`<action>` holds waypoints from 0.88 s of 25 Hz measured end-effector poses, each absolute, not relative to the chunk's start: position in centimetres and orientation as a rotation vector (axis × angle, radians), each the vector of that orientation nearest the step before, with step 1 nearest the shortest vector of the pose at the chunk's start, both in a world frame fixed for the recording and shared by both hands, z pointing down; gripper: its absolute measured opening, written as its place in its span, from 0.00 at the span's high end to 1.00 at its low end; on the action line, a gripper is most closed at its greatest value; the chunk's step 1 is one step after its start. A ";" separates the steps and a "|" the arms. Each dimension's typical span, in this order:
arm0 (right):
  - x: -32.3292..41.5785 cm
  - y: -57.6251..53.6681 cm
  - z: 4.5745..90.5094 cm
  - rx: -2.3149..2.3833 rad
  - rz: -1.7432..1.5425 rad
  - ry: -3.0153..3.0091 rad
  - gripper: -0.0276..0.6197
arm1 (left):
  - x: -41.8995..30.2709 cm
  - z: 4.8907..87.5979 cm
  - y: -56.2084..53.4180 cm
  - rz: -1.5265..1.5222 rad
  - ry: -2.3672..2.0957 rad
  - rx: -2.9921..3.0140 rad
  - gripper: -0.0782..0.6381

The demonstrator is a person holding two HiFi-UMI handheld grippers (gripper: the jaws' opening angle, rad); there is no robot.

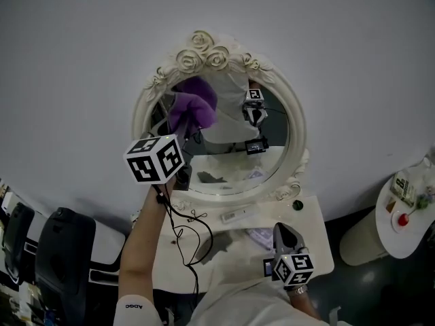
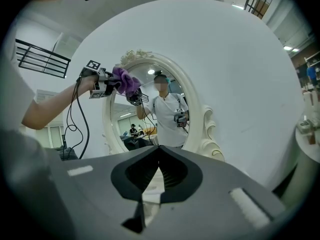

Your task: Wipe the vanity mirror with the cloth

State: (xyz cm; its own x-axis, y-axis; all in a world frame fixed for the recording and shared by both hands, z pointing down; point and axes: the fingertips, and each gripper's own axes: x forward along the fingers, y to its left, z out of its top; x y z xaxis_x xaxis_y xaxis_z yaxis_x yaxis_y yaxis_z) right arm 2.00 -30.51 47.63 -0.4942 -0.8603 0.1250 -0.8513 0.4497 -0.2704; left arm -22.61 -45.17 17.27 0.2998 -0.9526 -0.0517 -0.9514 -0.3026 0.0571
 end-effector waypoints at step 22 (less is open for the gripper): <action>15.3 -26.1 48.8 -2.023 -0.469 2.290 0.95 | -1.5 25.0 -51.9 -0.014 -1.454 2.646 0.81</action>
